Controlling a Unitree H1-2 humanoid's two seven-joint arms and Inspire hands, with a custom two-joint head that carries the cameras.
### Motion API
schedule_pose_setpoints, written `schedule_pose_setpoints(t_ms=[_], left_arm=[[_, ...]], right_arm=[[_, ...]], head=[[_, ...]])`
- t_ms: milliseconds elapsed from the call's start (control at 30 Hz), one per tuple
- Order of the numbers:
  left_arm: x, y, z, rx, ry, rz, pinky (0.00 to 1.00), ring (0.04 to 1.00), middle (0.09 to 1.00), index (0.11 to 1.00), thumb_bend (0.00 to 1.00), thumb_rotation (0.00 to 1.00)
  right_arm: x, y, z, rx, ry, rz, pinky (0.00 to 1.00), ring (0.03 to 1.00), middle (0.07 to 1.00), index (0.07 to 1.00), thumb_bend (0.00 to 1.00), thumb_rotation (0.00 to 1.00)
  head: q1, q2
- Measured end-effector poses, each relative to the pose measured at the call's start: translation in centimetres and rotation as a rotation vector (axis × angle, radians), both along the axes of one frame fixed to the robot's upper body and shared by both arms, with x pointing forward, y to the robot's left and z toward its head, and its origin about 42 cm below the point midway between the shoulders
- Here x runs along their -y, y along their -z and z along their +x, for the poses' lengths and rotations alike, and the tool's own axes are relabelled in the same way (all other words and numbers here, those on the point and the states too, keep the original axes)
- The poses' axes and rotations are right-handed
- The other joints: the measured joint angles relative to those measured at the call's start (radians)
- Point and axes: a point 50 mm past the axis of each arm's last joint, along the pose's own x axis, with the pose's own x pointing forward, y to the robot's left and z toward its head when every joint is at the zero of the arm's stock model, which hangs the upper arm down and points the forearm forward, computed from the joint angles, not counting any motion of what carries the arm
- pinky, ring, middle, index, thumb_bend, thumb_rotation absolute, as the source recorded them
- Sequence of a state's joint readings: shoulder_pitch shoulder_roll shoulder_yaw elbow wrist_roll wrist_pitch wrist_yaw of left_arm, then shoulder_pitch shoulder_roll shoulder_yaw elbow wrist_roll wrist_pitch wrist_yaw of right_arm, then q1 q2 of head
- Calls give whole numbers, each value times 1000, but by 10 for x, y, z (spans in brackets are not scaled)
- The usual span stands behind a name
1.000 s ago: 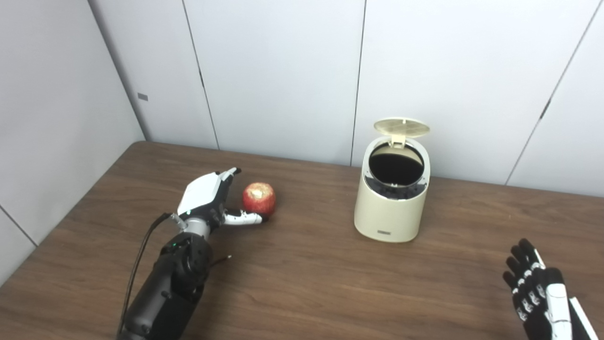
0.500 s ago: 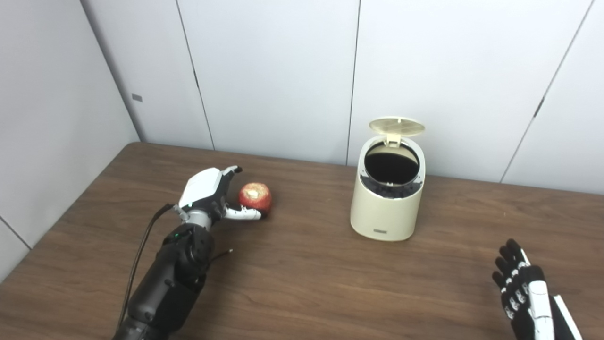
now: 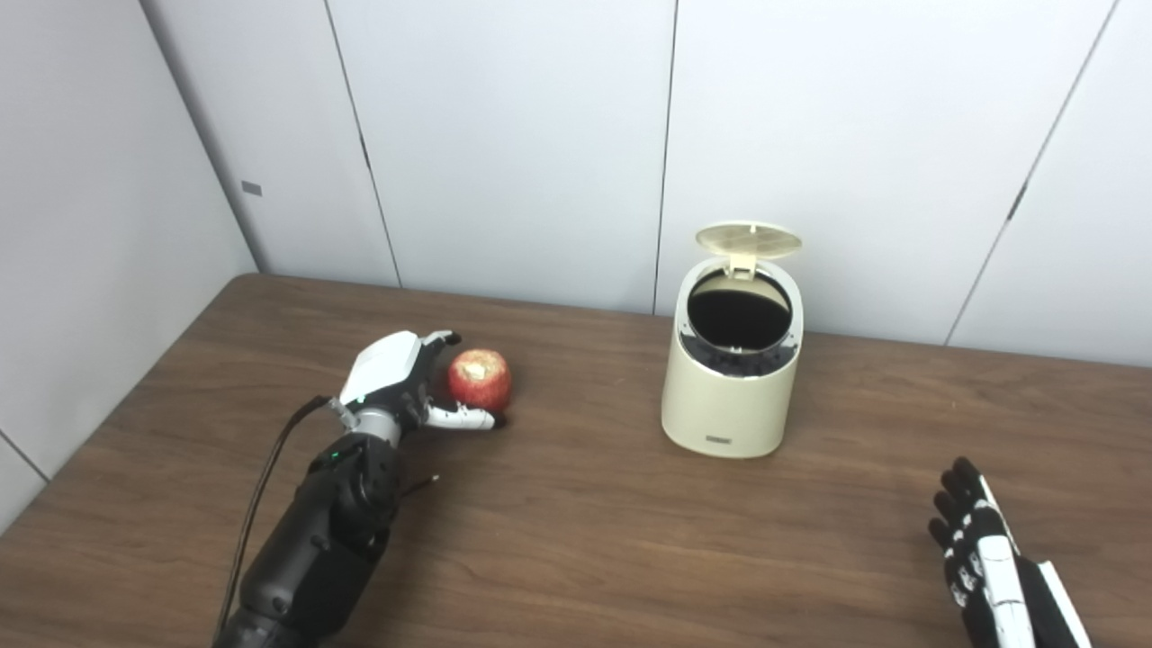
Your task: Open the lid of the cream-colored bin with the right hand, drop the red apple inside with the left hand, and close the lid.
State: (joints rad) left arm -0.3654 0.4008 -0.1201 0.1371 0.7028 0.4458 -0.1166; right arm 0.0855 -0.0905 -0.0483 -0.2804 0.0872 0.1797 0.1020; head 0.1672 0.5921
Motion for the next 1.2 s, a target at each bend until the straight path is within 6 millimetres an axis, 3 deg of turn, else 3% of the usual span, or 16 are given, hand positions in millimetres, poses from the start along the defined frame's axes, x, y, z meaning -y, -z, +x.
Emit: schedule_pose_setpoints(t_ms=[300, 600, 700, 833, 933, 1000, 1200], left_arm=[[4, 1, 2, 10, 28, -24, 936, 872, 796, 896, 919, 359], [9, -1, 8, 34, 28, -34, 832, 814, 739, 853, 898, 294], [11, -2, 9, 40, 37, -31, 744, 758, 713, 799, 868, 268], [12, -6, 11, 60, 61, -30, 541, 626, 615, 720, 805, 147], [12, -7, 12, 63, 64, -37, 457, 565, 548, 660, 779, 89], [13, -7, 12, 66, 74, -37, 461, 577, 552, 528, 576, 62], [18, 0, 13, 100, 115, -2, 522, 639, 533, 473, 519, 1]], right_arm=[[0, 0, 1, 10, 5, -2, 1000, 1000, 998, 1000, 582, 910], [0, -1, 1, 27, 22, 8, 1000, 1000, 1000, 1000, 579, 898], [-1, -1, 1, 27, 22, 12, 1000, 1000, 993, 1000, 576, 905], [0, -1, 1, 32, 27, -3, 1000, 1000, 982, 1000, 573, 915], [0, -2, 1, 44, 30, -5, 1000, 1000, 981, 1000, 577, 905], [0, -2, 1, 49, 31, -5, 1000, 1000, 980, 1000, 584, 900], [1, -2, 0, 50, 34, -6, 1000, 1000, 972, 995, 602, 905]], head=[[-2, 2], [-3, 5], [-3, 9], [-5, 12], [-6, 15], [-6, 15], [-3, 20]])
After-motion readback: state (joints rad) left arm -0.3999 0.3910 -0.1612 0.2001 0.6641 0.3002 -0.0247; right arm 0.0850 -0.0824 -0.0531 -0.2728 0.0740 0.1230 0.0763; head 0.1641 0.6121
